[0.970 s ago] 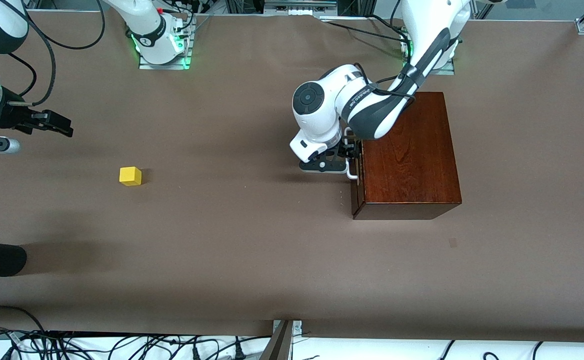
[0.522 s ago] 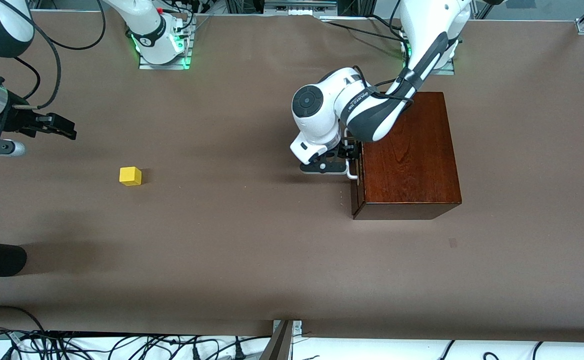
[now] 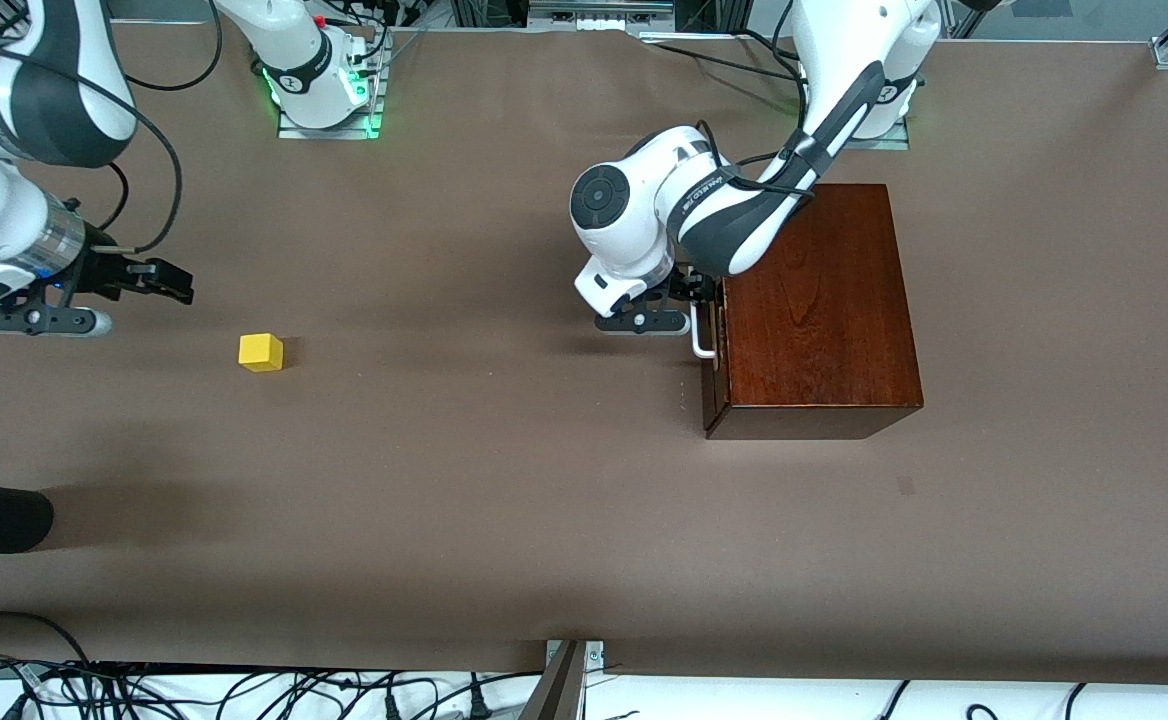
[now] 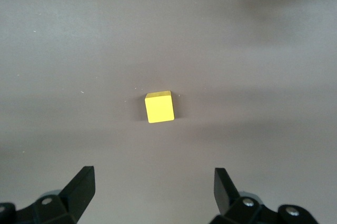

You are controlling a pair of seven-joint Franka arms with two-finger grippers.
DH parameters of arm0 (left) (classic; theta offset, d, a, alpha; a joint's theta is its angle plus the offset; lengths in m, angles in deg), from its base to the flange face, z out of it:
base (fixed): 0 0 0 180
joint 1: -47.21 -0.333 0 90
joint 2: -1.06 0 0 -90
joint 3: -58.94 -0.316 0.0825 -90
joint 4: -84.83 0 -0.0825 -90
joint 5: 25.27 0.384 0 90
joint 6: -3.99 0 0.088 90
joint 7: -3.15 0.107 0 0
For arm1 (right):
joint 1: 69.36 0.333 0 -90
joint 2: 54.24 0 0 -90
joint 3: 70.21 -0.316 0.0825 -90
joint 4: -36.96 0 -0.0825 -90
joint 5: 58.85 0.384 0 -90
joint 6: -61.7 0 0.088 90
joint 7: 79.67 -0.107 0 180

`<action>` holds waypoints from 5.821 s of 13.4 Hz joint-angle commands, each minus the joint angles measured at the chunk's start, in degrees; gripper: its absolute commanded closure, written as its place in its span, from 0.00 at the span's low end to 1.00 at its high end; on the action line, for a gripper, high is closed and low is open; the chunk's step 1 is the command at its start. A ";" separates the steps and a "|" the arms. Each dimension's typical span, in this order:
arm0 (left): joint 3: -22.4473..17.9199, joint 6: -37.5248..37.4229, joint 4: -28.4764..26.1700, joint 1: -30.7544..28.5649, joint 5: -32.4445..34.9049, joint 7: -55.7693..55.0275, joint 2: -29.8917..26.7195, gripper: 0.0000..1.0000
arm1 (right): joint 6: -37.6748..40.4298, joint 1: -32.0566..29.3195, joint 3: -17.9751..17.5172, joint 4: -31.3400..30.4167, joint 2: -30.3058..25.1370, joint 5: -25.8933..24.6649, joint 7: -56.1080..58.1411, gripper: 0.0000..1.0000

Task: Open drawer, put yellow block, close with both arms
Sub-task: 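Pull the drawer open with the left gripper while the right gripper reaches the cube, then close the right gripper on the yellow cube and lift it, then release the handle with the left gripper while the right gripper carries the cube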

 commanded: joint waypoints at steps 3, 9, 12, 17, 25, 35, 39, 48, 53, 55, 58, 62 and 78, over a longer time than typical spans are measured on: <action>0.28 -0.41 1.32 0.30 -4.39 -0.41 -0.07 0.00 | -10.54 0.03 0.34 -9.28 -1.67 -0.31 0.64 0.00; 0.20 -0.32 4.65 0.30 -10.90 -1.90 1.24 0.00 | -25.32 -0.06 1.93 -18.43 1.49 0.04 3.63 0.00; 0.11 -0.41 7.55 2.14 -10.73 -4.01 3.78 0.00 | -29.19 -0.06 1.93 -19.93 3.51 0.21 4.42 0.00; -0.33 0.81 9.67 4.17 -10.37 -5.16 5.64 0.00 | -39.20 -0.15 1.84 -21.33 10.19 0.30 5.74 0.00; -0.33 1.00 14.66 7.68 -10.46 -9.10 8.53 0.00 | -45.02 -0.15 1.31 -21.16 15.64 16.73 19.97 0.00; -0.33 0.91 19.95 9.62 -10.55 -11.93 10.74 0.00 | -53.29 -0.32 -1.06 -20.81 21.27 17.35 20.86 0.01; -0.24 -0.75 20.04 7.43 -10.55 -10.43 8.46 0.00 | -53.20 -0.32 -1.06 -20.81 21.19 17.35 21.47 1.00; 0.28 -8.67 19.95 -0.21 -10.99 -10.08 -4.46 0.00 | -36.62 0.03 -1.59 -11.35 15.04 17.27 21.91 1.00; 0.37 -13.58 19.16 -8.46 -15.27 0.62 -10.43 0.00 | -23.16 0.73 -2.38 1.58 14.94 16.48 21.56 1.00; 0.37 -16.39 18.90 -12.69 -17.40 7.03 -13.07 0.00 | -18.33 2.83 -2.29 6.50 15.21 16.30 21.30 1.00; 0.37 -21.40 18.20 -19.89 -20.13 13.28 -16.67 0.00 | -13.84 5.38 -2.38 11.69 15.65 13.15 19.99 1.00; 0.28 -21.77 10.13 -30.25 -22.85 22.94 -26.33 0.00 | -6.81 11.35 -2.38 16.97 15.56 9.89 12.79 1.00; -0.33 -18.08 -0.35 -49.00 -24.26 34.92 -36.11 0.00 | -3.54 37.89 -2.91 33.93 25.92 10.41 1.25 1.00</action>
